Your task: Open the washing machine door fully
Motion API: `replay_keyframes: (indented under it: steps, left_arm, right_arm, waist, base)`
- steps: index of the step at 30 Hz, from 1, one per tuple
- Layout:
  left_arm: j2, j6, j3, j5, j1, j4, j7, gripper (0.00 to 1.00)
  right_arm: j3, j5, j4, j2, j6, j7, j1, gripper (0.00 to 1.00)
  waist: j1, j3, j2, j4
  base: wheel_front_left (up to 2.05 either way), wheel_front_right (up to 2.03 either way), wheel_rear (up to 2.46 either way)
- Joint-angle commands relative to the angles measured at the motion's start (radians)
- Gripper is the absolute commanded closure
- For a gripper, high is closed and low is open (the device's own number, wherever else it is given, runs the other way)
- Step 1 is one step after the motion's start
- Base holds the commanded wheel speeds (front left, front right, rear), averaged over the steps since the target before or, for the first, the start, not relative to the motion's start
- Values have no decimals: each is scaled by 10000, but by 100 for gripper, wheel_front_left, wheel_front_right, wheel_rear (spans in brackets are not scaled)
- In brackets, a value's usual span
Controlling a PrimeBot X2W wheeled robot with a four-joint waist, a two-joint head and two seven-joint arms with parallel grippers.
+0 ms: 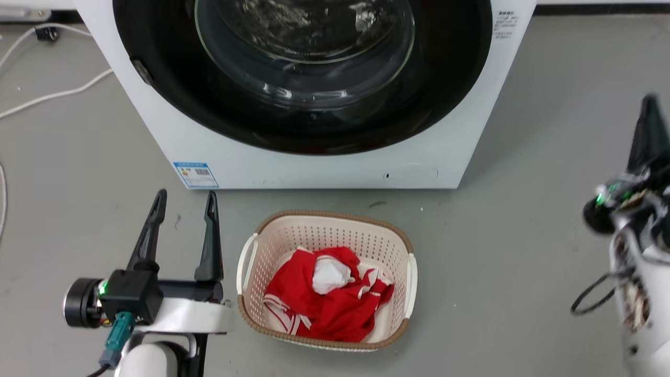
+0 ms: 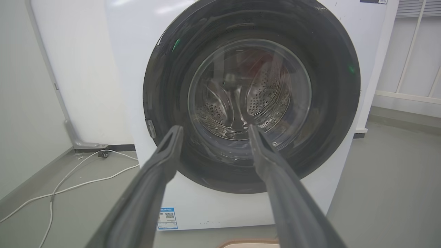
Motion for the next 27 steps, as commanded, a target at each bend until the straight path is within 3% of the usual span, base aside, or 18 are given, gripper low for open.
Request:
replay_keyframes:
  steps: [1,9,14,27]
  left_arm:
    - [-2,-39,-1,-12,-201,-50,-22,0]
    - [-40,-44,-69,-69,-881,-355,-22,0]
    - [-51,-65,-139,-49,-1293,-542,-22,0]
    - [-68,-143,-365,24,-1929,-865,-22,0]
  right_arm:
    - [66,44,129,-124,0,149,-391,100]
    - [872,-46,2310,-1442,0,1464,-3578,100]
    - [1763,-418,3586,-1895,0,2450,-5321,100]
    - [3723,-1671,6342,-1686,0,4470,-8709,100]
  waist:
    - [-1,360,0,74]
    - [-1,1391,0,257]
    - [-1,1939,0,374]
    - [-1,2935,0,530]
  base:
    - [0,0,0]
    - [0,0,0]
    - [0,0,0]
    - [0,0,0]
